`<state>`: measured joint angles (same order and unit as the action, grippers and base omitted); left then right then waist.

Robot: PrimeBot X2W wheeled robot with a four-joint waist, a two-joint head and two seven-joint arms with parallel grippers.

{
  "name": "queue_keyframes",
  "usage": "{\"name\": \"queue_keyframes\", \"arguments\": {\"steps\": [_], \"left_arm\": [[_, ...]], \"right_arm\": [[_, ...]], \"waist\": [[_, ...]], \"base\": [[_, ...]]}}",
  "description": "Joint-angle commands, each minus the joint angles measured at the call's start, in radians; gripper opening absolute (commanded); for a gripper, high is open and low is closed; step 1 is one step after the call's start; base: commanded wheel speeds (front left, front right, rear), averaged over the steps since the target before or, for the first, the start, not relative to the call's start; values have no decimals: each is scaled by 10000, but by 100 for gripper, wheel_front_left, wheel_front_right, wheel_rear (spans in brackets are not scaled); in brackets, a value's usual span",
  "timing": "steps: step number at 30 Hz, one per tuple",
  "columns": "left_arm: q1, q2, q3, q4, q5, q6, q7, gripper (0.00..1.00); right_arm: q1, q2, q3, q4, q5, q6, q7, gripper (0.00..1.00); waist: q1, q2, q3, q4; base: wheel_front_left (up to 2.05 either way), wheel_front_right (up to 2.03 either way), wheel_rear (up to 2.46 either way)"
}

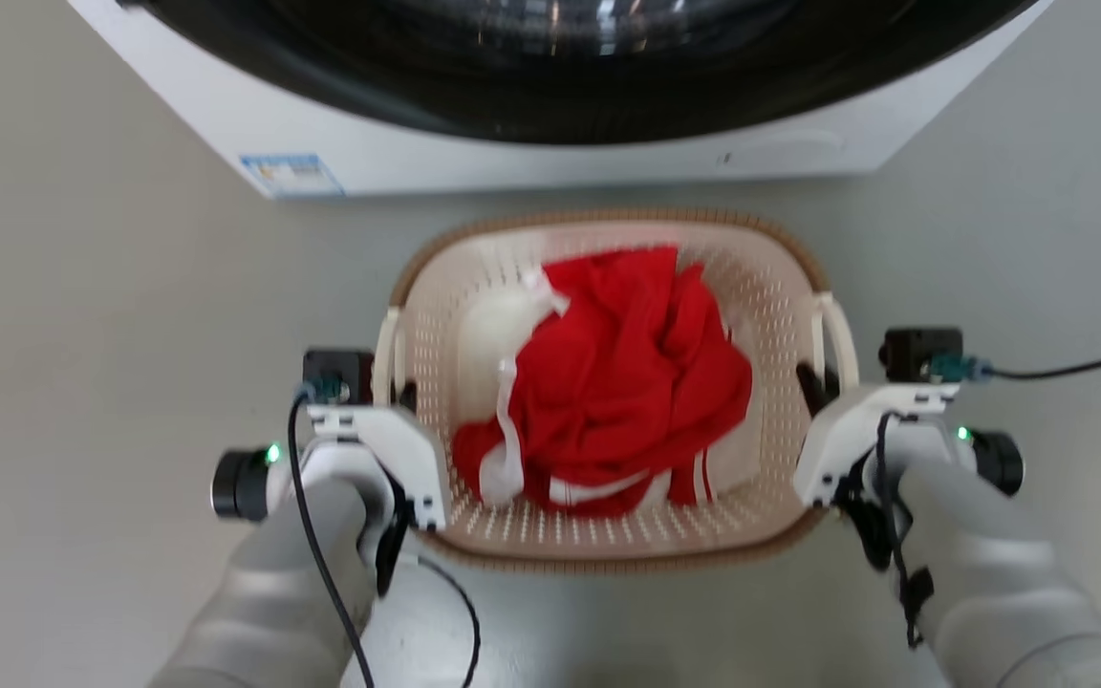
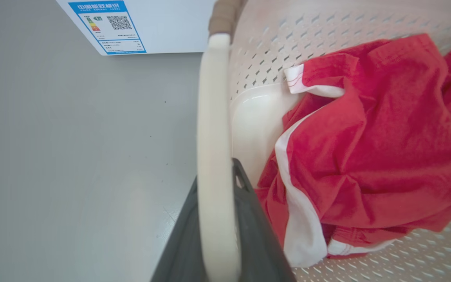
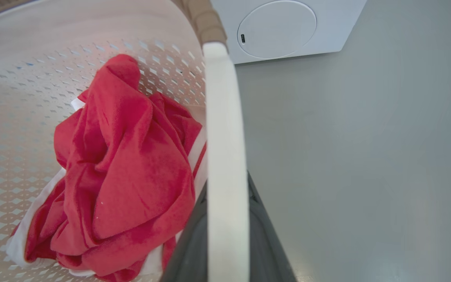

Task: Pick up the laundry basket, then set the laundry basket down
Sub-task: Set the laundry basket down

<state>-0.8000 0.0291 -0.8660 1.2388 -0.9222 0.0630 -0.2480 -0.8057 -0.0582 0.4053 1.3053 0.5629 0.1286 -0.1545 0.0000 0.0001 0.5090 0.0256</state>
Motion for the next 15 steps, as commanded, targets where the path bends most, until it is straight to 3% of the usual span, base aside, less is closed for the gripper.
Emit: {"name": "queue_keyframes", "arguments": {"steps": [1, 15], "left_arm": [[-286, 212, 202, -55, 135, 113, -130, 0], [-1413, 212, 576, -508, 757, 284, -136, 0]], "right_arm": [[-164, 80, 15, -146, -163, 21, -230, 0], [-1232, 80, -1234, -146, -1633, 21, -448, 0]], "waist": [[0, -1, 908, 161], [0, -1, 2640, 440]], "base": [[0, 0, 0], [0, 0, 0]]}}
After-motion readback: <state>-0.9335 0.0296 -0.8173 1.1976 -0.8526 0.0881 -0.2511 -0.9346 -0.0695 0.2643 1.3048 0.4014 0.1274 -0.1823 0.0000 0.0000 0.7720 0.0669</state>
